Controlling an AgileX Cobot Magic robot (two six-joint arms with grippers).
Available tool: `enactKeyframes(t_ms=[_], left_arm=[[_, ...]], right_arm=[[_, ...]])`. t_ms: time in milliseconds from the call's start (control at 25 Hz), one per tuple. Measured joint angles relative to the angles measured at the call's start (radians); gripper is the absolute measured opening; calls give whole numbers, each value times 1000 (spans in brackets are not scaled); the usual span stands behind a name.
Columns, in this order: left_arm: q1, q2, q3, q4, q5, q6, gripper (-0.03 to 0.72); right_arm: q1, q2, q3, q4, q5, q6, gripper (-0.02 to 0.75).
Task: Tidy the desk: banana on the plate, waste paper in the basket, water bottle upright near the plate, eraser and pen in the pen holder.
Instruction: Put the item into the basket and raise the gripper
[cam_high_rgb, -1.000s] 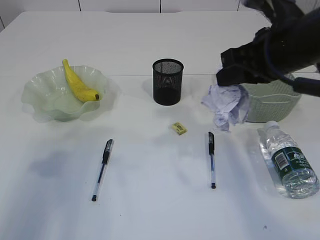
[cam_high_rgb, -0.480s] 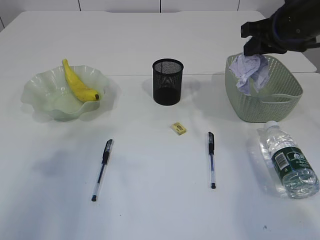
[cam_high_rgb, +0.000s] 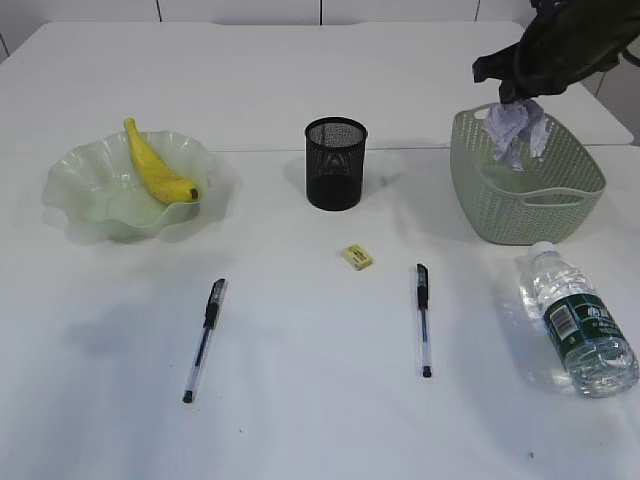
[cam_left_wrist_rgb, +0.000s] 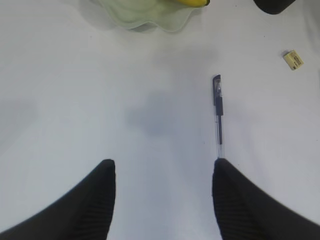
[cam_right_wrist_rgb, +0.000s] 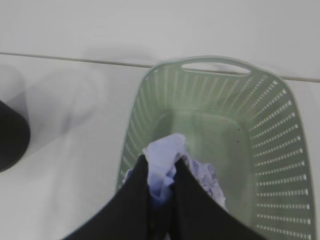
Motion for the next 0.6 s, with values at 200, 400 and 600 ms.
enactKeyframes(t_ms=[200,400,600], left_arm=[[0,0,0,3,4,0,430],[0,0,0,3,4,0,430],[0,0,0,3,4,0,430]], right_arm=[[0,56,-33,-70,4,37,39],[0,81,-33,-116,8,87,53],[0,83,-33,-156,8,138,202]])
